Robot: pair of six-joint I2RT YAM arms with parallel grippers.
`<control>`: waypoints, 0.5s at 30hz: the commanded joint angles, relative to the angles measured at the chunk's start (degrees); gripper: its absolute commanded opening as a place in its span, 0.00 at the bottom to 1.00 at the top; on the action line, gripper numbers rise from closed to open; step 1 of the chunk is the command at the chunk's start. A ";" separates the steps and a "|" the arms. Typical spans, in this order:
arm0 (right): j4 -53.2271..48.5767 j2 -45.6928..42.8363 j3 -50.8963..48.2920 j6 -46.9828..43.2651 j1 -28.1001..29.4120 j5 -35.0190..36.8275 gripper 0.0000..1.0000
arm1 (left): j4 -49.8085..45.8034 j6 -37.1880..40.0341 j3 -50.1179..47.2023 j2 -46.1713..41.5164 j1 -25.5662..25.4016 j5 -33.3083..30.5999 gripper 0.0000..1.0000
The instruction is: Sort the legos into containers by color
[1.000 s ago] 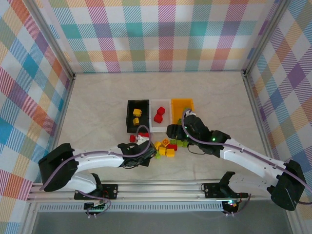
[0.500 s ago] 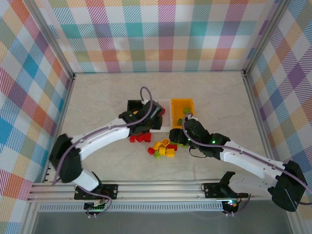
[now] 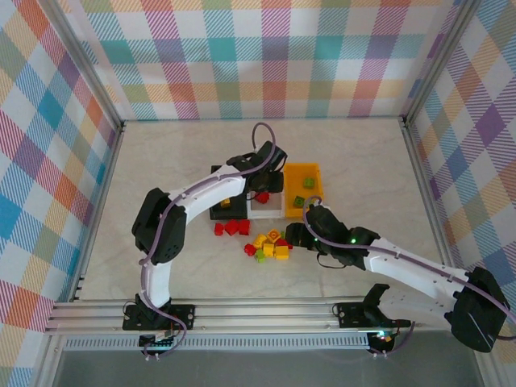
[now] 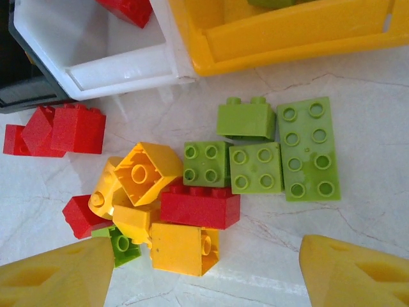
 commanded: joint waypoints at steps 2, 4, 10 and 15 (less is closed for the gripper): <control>3.23 4.20 1.38 -1.66 0.96 -2.69 0.76 | -0.56 -0.26 -0.42 -7.13 0.10 3.75 0.87; 3.79 7.42 3.47 -2.89 1.60 -3.09 0.76 | 1.28 -1.15 -4.00 -12.31 0.07 5.15 0.93; 3.67 17.47 11.54 -4.87 4.33 -1.32 0.73 | 4.93 -3.75 -22.23 -33.49 -0.92 5.05 1.00; 1.07 24.50 16.86 -4.55 4.71 1.23 0.71 | 3.38 -7.81 -38.06 -50.67 -2.00 2.37 1.00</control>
